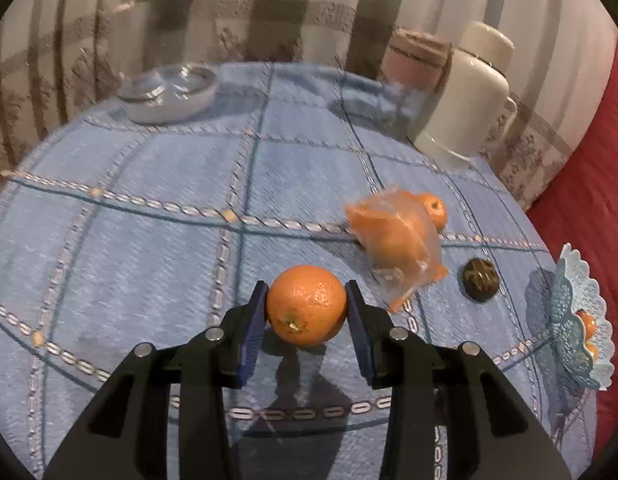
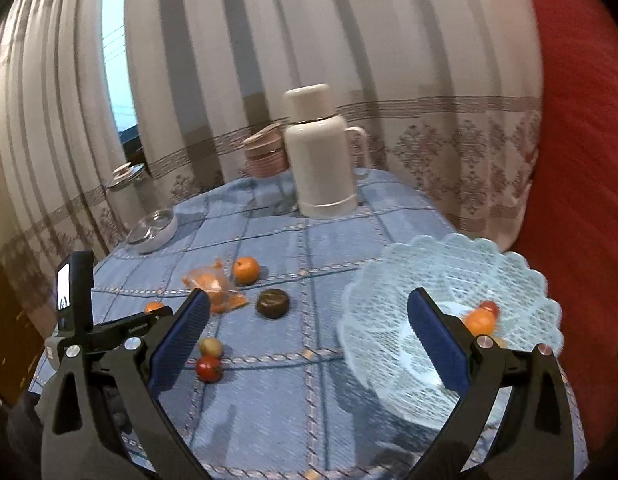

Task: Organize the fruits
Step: 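Grasp the plastic bag of oranges with the right tool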

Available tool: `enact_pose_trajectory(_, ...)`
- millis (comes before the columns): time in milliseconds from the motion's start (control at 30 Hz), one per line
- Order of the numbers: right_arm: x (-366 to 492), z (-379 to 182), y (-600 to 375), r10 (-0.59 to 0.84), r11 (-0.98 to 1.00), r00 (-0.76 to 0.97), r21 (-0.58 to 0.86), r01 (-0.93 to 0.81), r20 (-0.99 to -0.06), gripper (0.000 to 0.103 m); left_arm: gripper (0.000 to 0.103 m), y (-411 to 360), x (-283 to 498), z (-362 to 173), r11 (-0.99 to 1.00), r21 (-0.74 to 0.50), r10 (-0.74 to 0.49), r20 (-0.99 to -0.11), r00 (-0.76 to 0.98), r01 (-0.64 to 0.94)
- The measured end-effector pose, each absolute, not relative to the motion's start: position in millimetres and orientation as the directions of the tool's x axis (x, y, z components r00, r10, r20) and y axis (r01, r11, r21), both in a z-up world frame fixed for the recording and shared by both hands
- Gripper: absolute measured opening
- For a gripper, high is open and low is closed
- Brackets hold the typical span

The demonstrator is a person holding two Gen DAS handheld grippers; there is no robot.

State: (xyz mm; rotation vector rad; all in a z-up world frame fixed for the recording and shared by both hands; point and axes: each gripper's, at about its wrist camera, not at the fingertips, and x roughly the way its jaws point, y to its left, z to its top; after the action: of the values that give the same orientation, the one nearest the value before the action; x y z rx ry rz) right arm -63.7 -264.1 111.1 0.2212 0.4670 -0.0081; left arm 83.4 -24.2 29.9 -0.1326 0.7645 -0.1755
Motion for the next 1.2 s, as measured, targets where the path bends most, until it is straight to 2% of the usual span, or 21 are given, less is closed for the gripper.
enact_pose_trajectory(233,-6,109,-219,0.122,0.986,0.866,0.156,-0.051,-0.485,0.100,0.039,-7,75,43,0.990,-0.142,-0.109,-0.621,0.776,0.026)
enact_pose_trajectory(433,47,93,-180,0.168,0.986,0.821,0.105,-0.131,-0.546,0.100,0.039,9,79,45,0.984,-0.174,-0.085,-0.617,0.783,-0.031)
enact_pose_trajectory(633,96,64,-163,0.220,0.975,0.745,0.154,-0.158,-0.630,0.100,0.039,17,78,45,0.980,-0.188,-0.072,-0.614,0.786,-0.057)
enact_pose_trajectory(767,118,52,-153,0.215,0.976,0.717,0.127,-0.175,-0.663,0.100,0.039,23,79,46,0.977,-0.198,-0.056,-0.612,0.789,-0.084)
enact_pose_trajectory(867,130,43,-148,0.216,0.975,0.693,0.117,-0.187,-0.687,0.098,0.039,23,80,45,0.976,-0.198,-0.053,-0.616,0.786,-0.089)
enact_pose_trajectory(1000,144,33,-143,0.236,0.970,0.646,0.136,-0.201,-0.726,0.084,0.039,22,80,44,0.977,-0.197,-0.055,-0.614,0.787,-0.086)
enact_pose_trajectory(1200,156,27,-141,0.249,0.967,0.623,0.159,-0.198,-0.742,0.082,0.039,24,80,44,0.975,-0.205,-0.058,-0.617,0.785,-0.089)
